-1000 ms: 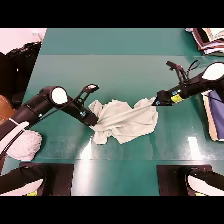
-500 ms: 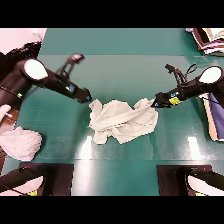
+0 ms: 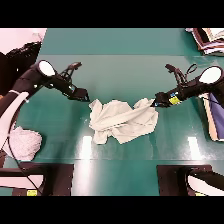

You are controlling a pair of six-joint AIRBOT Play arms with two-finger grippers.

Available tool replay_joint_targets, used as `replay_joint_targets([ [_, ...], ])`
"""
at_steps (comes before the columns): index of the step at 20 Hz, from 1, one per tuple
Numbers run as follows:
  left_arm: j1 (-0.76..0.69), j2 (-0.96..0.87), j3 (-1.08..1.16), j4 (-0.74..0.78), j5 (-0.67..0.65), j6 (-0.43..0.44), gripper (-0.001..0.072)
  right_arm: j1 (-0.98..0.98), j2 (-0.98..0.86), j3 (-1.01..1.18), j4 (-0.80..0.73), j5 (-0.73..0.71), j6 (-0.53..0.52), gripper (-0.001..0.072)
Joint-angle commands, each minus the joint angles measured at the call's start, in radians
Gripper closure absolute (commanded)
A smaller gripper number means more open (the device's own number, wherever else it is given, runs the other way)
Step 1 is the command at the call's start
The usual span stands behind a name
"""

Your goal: Fold the shirts.

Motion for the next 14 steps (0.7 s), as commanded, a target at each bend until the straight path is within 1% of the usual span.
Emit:
replay_joint_targets([
  [1, 0.005, -0.092, -0.001, -0.055, 0.021, 0.033, 0.0207, 0.001, 0.001, 0.000, 0.000, 0.000, 0.001, 0.0690],
  [4, 0.003, -0.115, -0.001, -0.101, 0.034, 0.079, 0.0208, 0.001, 0.001, 0.000, 0.000, 0.000, 0.001, 0.0689],
  [8, -0.020, -0.131, -0.013, -0.097, 0.045, 0.080, 0.0208, 0.001, 0.001, 0.000, 0.000, -0.003, 0.001, 0.0690],
  [9, -0.026, -0.131, -0.013, -0.095, 0.060, 0.079, 0.0228, 0.001, 0.001, 0.000, 0.000, -0.002, 0.001, 0.0689],
  [10, -0.026, -0.131, -0.013, -0.099, 0.074, 0.079, 0.0336, 0.001, 0.001, 0.000, 0.000, -0.002, 0.001, 0.0690],
  [11, -0.026, -0.131, -0.012, -0.099, 0.086, 0.077, 0.0540, 0.001, 0.001, 0.000, 0.000, -0.002, 0.001, 0.0690],
  [12, -0.026, -0.130, -0.012, -0.098, 0.097, 0.076, 0.0675, 0.001, 0.001, 0.000, 0.000, 0.000, 0.001, 0.0689],
  [14, -0.026, -0.120, -0.012, -0.097, 0.101, 0.071, 0.0679, 0.000, 0.003, 0.001, -0.002, -0.002, 0.000, 0.0689],
])
